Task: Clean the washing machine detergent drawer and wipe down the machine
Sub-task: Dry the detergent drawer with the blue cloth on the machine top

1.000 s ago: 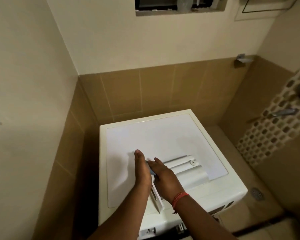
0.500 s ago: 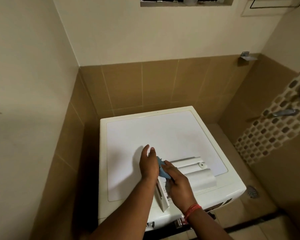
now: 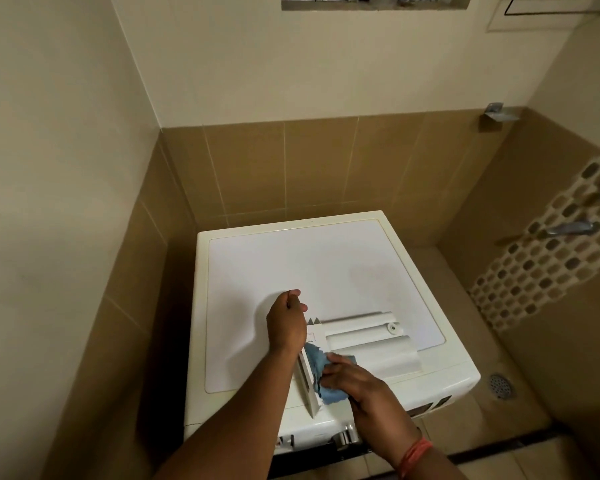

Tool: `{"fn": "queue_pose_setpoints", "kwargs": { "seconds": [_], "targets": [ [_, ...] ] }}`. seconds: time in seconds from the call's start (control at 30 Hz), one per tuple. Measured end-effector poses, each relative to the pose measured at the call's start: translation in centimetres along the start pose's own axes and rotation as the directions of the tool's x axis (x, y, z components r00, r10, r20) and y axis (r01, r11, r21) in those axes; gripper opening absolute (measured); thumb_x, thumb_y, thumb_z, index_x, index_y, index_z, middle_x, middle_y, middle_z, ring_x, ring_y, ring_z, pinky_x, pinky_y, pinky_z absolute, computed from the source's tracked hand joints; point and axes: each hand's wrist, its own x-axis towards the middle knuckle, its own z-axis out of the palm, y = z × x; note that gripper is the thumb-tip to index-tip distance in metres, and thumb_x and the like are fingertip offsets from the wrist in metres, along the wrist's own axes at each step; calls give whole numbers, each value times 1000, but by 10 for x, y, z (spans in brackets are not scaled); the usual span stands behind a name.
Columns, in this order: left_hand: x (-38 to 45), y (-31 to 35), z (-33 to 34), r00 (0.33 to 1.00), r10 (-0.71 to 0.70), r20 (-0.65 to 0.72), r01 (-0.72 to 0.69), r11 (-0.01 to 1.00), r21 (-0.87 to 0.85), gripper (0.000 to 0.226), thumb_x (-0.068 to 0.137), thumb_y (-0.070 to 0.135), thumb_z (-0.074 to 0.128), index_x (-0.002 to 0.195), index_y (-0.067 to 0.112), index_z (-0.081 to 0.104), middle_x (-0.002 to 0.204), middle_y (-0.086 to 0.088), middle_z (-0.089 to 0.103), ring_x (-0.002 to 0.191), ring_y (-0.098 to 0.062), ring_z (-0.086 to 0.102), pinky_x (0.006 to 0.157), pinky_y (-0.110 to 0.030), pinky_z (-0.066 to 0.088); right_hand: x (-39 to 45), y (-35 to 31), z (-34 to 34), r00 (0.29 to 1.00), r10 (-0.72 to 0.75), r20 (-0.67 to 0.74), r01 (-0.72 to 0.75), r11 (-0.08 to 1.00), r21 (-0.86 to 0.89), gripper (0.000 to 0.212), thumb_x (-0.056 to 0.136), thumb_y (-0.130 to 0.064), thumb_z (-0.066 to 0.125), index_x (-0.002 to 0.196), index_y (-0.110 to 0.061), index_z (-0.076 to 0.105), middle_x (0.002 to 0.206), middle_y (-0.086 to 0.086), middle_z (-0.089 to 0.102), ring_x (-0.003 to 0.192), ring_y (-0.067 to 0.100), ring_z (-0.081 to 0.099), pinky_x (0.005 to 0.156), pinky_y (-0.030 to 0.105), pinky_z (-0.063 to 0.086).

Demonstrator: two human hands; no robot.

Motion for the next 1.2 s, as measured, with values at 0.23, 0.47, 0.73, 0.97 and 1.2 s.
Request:
{"fn": "queue_pose_setpoints", "kwargs": {
  "seconds": [0.23,0.47,0.73,0.97,1.2],
  "targets": [
    [-1,3,-3,999,41,20,-43,997,60,30,102,18,36,115,15,63,96,-4,68,79,-12,57,67,-19,43,56,-25,-41,938,228,-260,-186,966,178,44,83,12,62,105,-24,73,102,-18,70,102,-5,62,91,10,45],
    [-3,1,-3,996,85,-32,-81,991,106,31,101,17,40,116,10,66,116,-4,67,107,-20,61,93,-23,46,86,-27,1,963,261,69,-257,965,-54,37,89,-2,44,102,-28,67,92,-14,62,82,5,57,75,20,45],
    [-3,-1,-5,998,51,-31,-47,993,106,33,103,18,33,114,12,63,93,-6,68,76,-5,55,59,-7,37,8,-7,-4,996,50,80,-37,987,-155,65,73,17,46,125,-17,67,137,-10,56,134,4,43,114,18,28],
    [-2,-1,-4,999,31,-15,-29,996,79,33,102,19,32,114,13,63,91,-3,66,70,-7,54,48,-8,38,3,-25,-45,989,137,56,-143,983,117,27,80,11,64,104,2,73,117,-1,68,109,-9,59,98,21,46],
    [-3,0,-1,996,76,-45,-70,989,130,35,103,21,37,117,7,65,120,-7,67,112,-23,60,95,-25,42,71,-41,-10,968,248,-24,-249,962,-109,50,80,8,49,118,-19,67,111,-7,66,98,0,56,89,11,40]
  ]
}}
